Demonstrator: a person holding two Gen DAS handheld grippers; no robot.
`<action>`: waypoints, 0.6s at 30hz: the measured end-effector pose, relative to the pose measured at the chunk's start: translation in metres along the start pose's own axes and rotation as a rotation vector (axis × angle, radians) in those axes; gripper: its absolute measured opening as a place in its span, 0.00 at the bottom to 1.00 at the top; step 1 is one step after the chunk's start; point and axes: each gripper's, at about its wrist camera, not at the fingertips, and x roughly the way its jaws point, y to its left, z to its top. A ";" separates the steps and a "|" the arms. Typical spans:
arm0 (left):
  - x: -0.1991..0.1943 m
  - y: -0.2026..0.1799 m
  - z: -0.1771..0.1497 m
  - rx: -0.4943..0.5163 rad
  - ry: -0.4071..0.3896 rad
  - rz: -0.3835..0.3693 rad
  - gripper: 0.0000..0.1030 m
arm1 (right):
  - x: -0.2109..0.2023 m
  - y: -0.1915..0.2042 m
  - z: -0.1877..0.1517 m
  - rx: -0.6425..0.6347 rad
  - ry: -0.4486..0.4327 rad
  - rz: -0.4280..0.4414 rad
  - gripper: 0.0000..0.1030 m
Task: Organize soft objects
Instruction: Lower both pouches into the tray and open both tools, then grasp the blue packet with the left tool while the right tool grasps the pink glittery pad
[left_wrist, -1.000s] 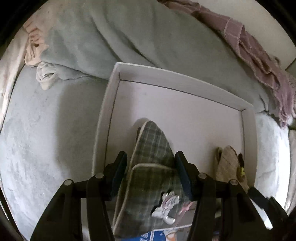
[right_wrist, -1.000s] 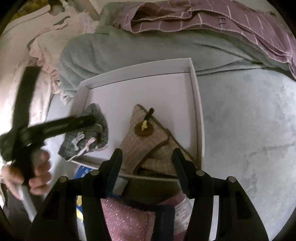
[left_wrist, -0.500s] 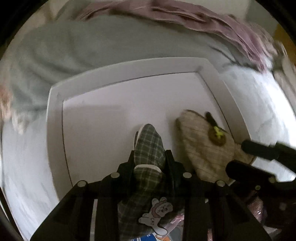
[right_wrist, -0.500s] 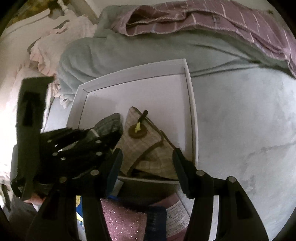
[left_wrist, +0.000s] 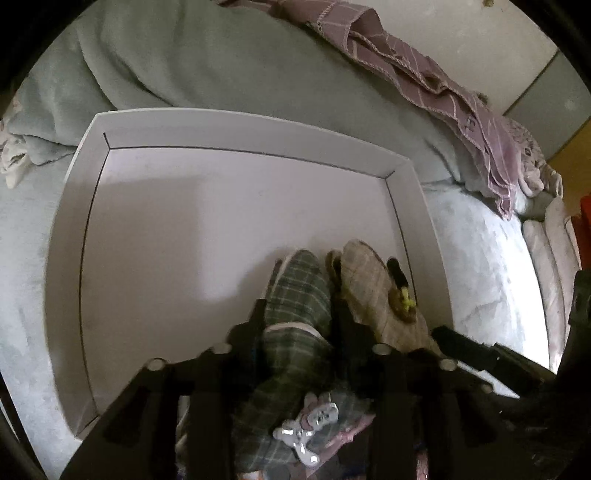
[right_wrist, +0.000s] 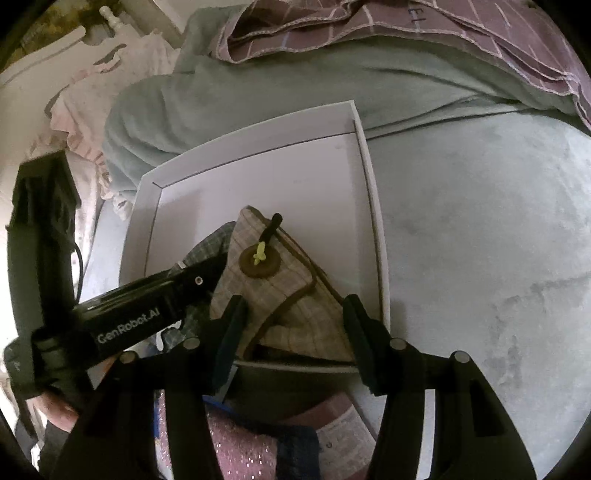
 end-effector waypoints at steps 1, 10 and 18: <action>-0.003 -0.003 0.000 0.015 0.004 0.011 0.45 | -0.002 0.001 -0.001 0.005 -0.003 -0.003 0.54; -0.060 -0.013 -0.009 0.099 -0.063 0.101 0.48 | -0.036 0.014 -0.016 -0.014 0.006 -0.013 0.55; -0.125 -0.014 -0.047 0.133 -0.178 0.173 0.48 | -0.101 0.040 -0.049 -0.103 -0.054 -0.019 0.61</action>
